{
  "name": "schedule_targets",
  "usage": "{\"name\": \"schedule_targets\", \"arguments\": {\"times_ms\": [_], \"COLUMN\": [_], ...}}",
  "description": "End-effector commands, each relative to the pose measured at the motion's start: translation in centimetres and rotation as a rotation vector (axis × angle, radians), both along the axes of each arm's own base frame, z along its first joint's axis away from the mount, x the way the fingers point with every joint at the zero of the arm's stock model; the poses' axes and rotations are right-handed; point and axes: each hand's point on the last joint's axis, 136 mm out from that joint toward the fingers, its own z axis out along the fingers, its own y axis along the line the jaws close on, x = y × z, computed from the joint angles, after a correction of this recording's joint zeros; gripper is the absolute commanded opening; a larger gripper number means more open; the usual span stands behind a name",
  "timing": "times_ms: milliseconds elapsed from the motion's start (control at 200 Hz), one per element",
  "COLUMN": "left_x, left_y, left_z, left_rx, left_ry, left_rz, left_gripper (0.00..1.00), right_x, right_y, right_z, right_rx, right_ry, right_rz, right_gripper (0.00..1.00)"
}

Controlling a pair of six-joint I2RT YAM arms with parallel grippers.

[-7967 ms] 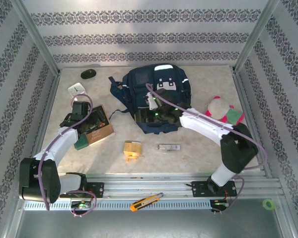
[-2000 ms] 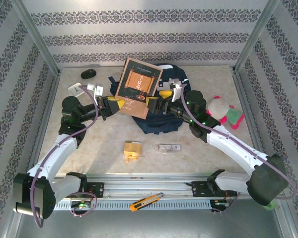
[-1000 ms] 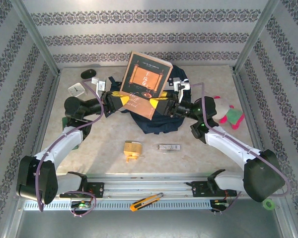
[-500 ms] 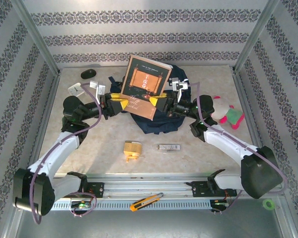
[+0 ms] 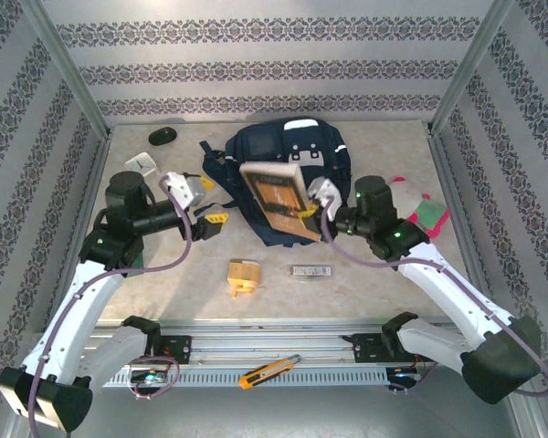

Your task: Pack books, pencil case, and school supplies into a backpack

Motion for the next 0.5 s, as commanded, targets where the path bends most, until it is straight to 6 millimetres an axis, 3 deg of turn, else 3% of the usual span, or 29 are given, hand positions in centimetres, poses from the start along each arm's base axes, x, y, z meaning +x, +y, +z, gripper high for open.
{"name": "schedule_targets", "arguments": {"times_ms": [0, 225, 495], "left_x": [-2.2, -2.8, -1.7], "left_y": [-0.7, -3.0, -4.5], "left_z": [-4.2, -7.5, -9.3], "left_rx": [0.215, 0.32, 0.328], "left_ry": [-0.02, 0.027, 0.043], "left_rz": [-0.128, -0.223, -0.224], "left_gripper": [0.82, 0.85, 0.84], "right_x": [-1.3, -1.8, -2.6], "right_y": [-0.7, 1.6, 3.9], "right_z": [-2.2, -3.2, -2.5], "right_rx": [-0.278, -0.351, -0.305], "right_ry": [-0.152, -0.189, -0.198], "right_rz": [0.124, 0.221, 0.32], "right_gripper": [0.0, 0.0, 0.0]}}
